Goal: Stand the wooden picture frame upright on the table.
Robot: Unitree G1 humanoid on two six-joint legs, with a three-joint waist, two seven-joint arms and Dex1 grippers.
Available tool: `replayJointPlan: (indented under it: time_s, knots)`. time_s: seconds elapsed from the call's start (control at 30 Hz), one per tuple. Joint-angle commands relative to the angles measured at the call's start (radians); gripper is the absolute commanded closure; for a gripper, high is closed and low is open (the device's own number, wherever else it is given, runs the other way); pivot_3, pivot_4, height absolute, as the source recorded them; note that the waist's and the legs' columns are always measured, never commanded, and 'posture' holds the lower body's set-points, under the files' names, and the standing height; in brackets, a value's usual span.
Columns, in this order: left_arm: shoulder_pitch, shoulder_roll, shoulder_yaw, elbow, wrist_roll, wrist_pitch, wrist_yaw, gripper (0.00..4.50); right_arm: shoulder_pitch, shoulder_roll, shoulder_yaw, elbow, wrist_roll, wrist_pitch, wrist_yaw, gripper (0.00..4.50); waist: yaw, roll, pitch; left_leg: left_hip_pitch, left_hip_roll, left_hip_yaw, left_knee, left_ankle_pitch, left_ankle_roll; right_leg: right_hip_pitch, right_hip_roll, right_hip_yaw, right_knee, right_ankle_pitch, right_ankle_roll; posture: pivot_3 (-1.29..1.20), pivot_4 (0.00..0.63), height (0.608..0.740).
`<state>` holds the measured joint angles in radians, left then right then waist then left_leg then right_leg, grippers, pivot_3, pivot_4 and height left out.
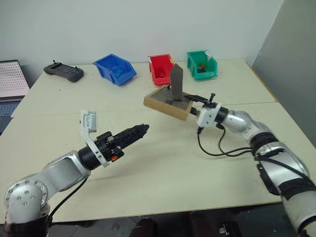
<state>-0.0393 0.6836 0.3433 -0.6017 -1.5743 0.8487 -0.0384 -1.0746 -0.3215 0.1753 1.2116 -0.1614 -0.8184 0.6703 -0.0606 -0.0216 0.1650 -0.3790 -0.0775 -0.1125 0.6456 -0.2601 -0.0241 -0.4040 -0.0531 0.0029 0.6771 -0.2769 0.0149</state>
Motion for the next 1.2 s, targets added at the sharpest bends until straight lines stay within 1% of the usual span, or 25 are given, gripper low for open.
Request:
replayJointPlan:
  time_s: [0.03, 0.07, 0.1, 0.13, 0.17, 0.27, 0.33, 0.47, 0.57, 0.6, 0.63, 0.73, 0.8, 0.83, 0.87, 0.93, 1.0, 1.07, 1.17, 1.2]
  knots:
    - [0.053, 0.021, -0.019, -0.109, 0.305, -0.113, -0.073, 0.00, -0.033, 0.057, -0.126, -0.080, 0.271, 0.434, 0.433, 3.21, 0.006, 0.000, 0.000, 0.000, 0.001, 0.000, 0.000, 0.000, 0.000, 0.000, 0.000, -0.001, 0.000, 0.000, 0.000, 0.00, 0.150, 0.740]
    - [0.080, 0.027, -0.045, -0.122, 0.410, -0.149, -0.103, 0.00, -0.040, 0.082, -0.130, -0.094, 0.301, 0.553, 0.523, 3.22, 0.009, 0.001, 0.000, 0.000, 0.001, 0.000, -0.001, 0.000, 0.000, -0.001, 0.000, -0.001, 0.000, 0.000, 0.000, 0.00, 0.150, 0.740]
    - [0.102, 0.027, -0.066, -0.129, 0.489, -0.180, -0.129, 0.00, -0.045, 0.100, -0.134, -0.107, 0.322, 0.635, 0.575, 3.22, 0.011, 0.001, 0.000, 0.000, 0.001, 0.000, -0.001, 0.000, 0.000, -0.001, 0.001, -0.001, 0.001, 0.000, -0.001, 0.00, 0.150, 0.740]
    - [0.116, 0.023, -0.081, -0.130, 0.539, -0.203, -0.147, 0.00, -0.044, 0.107, -0.136, -0.121, 0.333, 0.682, 0.601, 3.22, 0.010, 0.001, 0.001, 0.000, 0.001, 0.000, -0.001, -0.001, 0.000, -0.002, 0.001, -0.001, 0.001, 0.000, -0.001, 0.00, 0.150, 0.740]
    - [0.135, 0.014, -0.102, -0.129, 0.596, -0.233, -0.162, 0.00, -0.052, 0.124, -0.147, -0.112, 0.344, 0.745, 0.603, 3.22, 0.011, 0.002, 0.001, 0.000, 0.001, 0.001, -0.002, -0.001, 0.000, -0.002, 0.001, 0.000, 0.001, 0.000, -0.001, 0.00, 0.150, 0.740]
    - [0.195, -0.011, -0.160, -0.137, 0.746, -0.309, -0.201, 0.00, -0.048, 0.165, -0.159, -0.081, 0.346, 0.841, 0.603, 3.22, 0.017, 0.002, 0.001, -0.001, 0.001, 0.001, -0.002, -0.003, -0.002, -0.004, 0.001, 0.001, 0.002, 0.000, -0.001, 0.00, 0.150, 0.740]
    - [0.228, -0.030, -0.182, -0.143, 0.796, -0.333, -0.218, 0.00, -0.032, 0.179, -0.152, -0.073, 0.332, 0.856, 0.607, 3.22, 0.024, 0.002, 0.001, -0.001, 0.001, 0.001, -0.002, -0.006, -0.003, -0.005, 0.001, 0.000, 0.002, 0.000, -0.001, 0.00, 0.150, 0.740]
    - [0.271, -0.070, -0.194, -0.144, 0.840, -0.355, -0.239, 0.00, -0.013, 0.188, -0.143, -0.038, 0.302, 0.876, 0.589, 3.22, 0.034, 0.002, 0.001, -0.002, 0.001, 0.002, -0.001, -0.007, -0.004, -0.006, 0.001, 0.001, 0.003, 0.000, 0.000, 0.00, 0.150, 0.740]
    - [0.277, -0.099, -0.184, -0.138, 0.835, -0.349, -0.238, 0.00, -0.004, 0.185, -0.141, -0.030, 0.287, 0.867, 0.560, 3.22, 0.034, 0.002, 0.001, -0.002, 0.001, 0.002, -0.001, -0.007, -0.004, -0.006, 0.001, 0.001, 0.003, 0.001, 0.000, 0.00, 0.150, 0.740]
    - [0.271, -0.114, -0.174, -0.134, 0.819, -0.345, -0.232, 0.00, -0.001, 0.184, -0.142, -0.030, 0.286, 0.869, 0.558, 2.51, 0.034, 0.002, 0.001, -0.002, 0.001, 0.002, -0.001, -0.007, -0.004, -0.006, 0.001, 0.001, 0.003, 0.001, 0.000, 0.00, 0.150, 0.740]
    - [0.266, -0.125, -0.167, -0.131, 0.808, -0.340, -0.230, 0.00, 0.001, 0.183, -0.143, -0.030, 0.286, 0.872, 0.558, 2.39, 0.033, 0.002, 0.001, -0.002, 0.001, 0.002, -0.001, -0.007, -0.004, -0.006, 0.001, 0.001, 0.003, 0.001, 0.000, 0.00, 0.150, 0.740]
    - [0.233, -0.128, -0.143, -0.112, 0.795, -0.323, -0.241, 0.00, 0.028, 0.167, -0.126, -0.058, 0.270, 0.852, 0.581, 1.52, 0.032, 0.001, 0.001, -0.002, 0.001, 0.002, -0.001, -0.007, -0.004, -0.006, 0.001, 0.001, 0.003, 0.001, 0.000, 0.00, 0.150, 0.740]
    - [0.219, -0.126, -0.132, -0.097, 0.791, -0.315, -0.251, 0.00, 0.051, 0.153, -0.105, -0.080, 0.249, 0.818, 0.594, 1.07, 0.032, 0.001, 0.001, -0.002, 0.001, 0.002, -0.001, -0.007, -0.004, -0.006, 0.001, 0.000, 0.003, 0.001, 0.000, 0.00, 0.150, 0.740]
    - [0.205, -0.125, -0.114, -0.084, 0.767, -0.303, -0.255, 0.00, 0.065, 0.143, -0.097, -0.095, 0.240, 0.806, 0.599, 0.80, 0.031, 0.001, 0.001, -0.001, 0.001, 0.002, 0.000, -0.007, -0.004, -0.006, 0.001, 0.000, 0.003, 0.001, 0.000, 0.00, 0.150, 0.740]
    - [0.192, -0.116, -0.096, -0.072, 0.743, -0.289, -0.265, 0.00, 0.078, 0.130, -0.090, -0.110, 0.231, 0.795, 0.603, 0.46, 0.032, 0.001, 0.001, -0.001, 0.001, 0.002, 0.000, -0.007, -0.004, -0.006, 0.001, 0.001, 0.003, 0.001, 0.000, 0.00, 0.150, 0.740]
    - [0.175, -0.060, -0.052, -0.037, 0.700, -0.249, -0.320, 0.00, 0.111, 0.092, -0.073, -0.153, 0.211, 0.770, 0.610, 0.03, 0.032, 0.001, 0.001, -0.002, 0.001, 0.002, 0.000, -0.007, -0.004, -0.006, 0.001, 0.000, 0.003, 0.001, 0.000, 0.00, 0.150, 0.740]
    - [0.156, 0.013, 0.006, 0.017, 0.652, -0.198, -0.381, 0.00, 0.157, 0.017, -0.029, -0.215, 0.156, 0.716, 0.619, 0.03, 0.032, 0.001, 0.001, -0.002, 0.002, 0.002, 0.000, -0.007, -0.004, -0.006, 0.001, 0.000, 0.004, 0.001, 0.000, 0.00, 0.150, 0.740]
    - [0.135, 0.082, 0.056, 0.076, 0.626, -0.157, -0.431, 0.00, 0.195, -0.054, -0.020, -0.297, 0.147, 0.726, 0.644, 0.03, 0.034, 0.001, 0.001, -0.001, 0.001, 0.002, 0.000, -0.007, -0.004, -0.006, 0.001, 0.000, 0.003, 0.001, 0.000, 0.00, 0.150, 0.740]
    - [0.092, 0.202, 0.107, 0.210, 0.640, -0.117, -0.537, 0.00, 0.257, -0.160, -0.056, -0.543, 0.220, 0.877, 0.705, 0.03, 0.035, 0.001, 0.001, -0.002, 0.001, 0.000, 0.000, -0.007, -0.004, -0.005, 0.001, -0.002, 0.003, 0.001, 0.000, 0.00, 0.150, 0.740]
    - [0.078, 0.239, 0.117, 0.250, 0.650, -0.112, -0.575, 0.00, 0.278, -0.190, -0.069, -0.648, 0.257, 0.954, 0.719, 0.03, 0.033, 0.001, 0.001, -0.003, 0.001, 0.000, 0.000, -0.007, -0.004, -0.005, 0.001, -0.003, 0.003, 0.001, 0.000, 0.00, 0.150, 0.740]
